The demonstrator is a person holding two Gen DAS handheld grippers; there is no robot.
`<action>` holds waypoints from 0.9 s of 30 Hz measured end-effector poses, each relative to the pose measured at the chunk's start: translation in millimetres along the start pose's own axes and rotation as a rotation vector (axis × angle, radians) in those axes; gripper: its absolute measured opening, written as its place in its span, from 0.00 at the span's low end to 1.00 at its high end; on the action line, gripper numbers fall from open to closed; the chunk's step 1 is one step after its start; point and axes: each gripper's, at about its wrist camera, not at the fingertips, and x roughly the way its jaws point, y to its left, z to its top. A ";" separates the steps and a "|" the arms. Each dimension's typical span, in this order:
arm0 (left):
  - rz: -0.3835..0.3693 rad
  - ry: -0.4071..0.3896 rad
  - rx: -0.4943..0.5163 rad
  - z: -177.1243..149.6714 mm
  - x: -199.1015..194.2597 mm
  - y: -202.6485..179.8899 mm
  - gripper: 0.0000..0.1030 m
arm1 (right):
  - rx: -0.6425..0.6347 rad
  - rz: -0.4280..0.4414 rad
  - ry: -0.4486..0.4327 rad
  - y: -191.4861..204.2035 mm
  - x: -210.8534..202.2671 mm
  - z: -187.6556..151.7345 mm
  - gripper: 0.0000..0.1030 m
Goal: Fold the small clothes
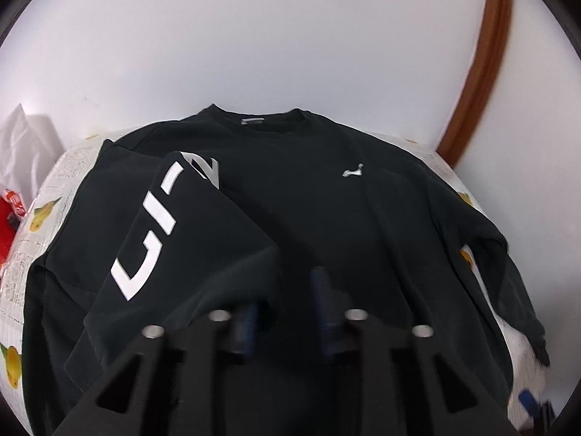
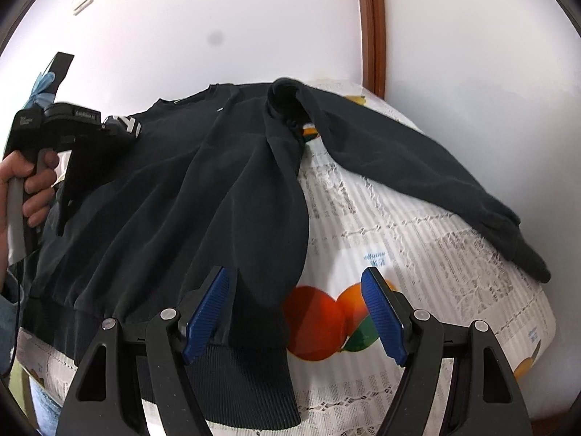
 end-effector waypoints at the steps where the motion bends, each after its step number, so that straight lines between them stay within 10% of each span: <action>1: -0.015 -0.008 0.006 -2.0 -6.0 2.3 0.38 | 0.000 -0.001 -0.004 1.0 -1.8 0.9 0.72; 3: -0.033 -0.031 0.026 -5.7 -21.7 8.6 0.54 | 0.000 -0.003 -0.018 5.9 -4.7 5.6 0.72; 12: 0.058 -0.118 -0.002 -27.5 -78.2 102.6 0.62 | -0.055 0.005 -0.075 74.9 -6.4 44.1 0.72; 17: 0.241 -0.084 -0.063 -39.4 -75.8 180.0 0.63 | -0.142 0.076 -0.074 147.4 12.1 74.7 0.59; 27: 0.280 -0.006 -0.145 -25.8 -27.7 246.9 0.63 | -0.334 0.099 -0.010 252.9 73.5 103.6 0.60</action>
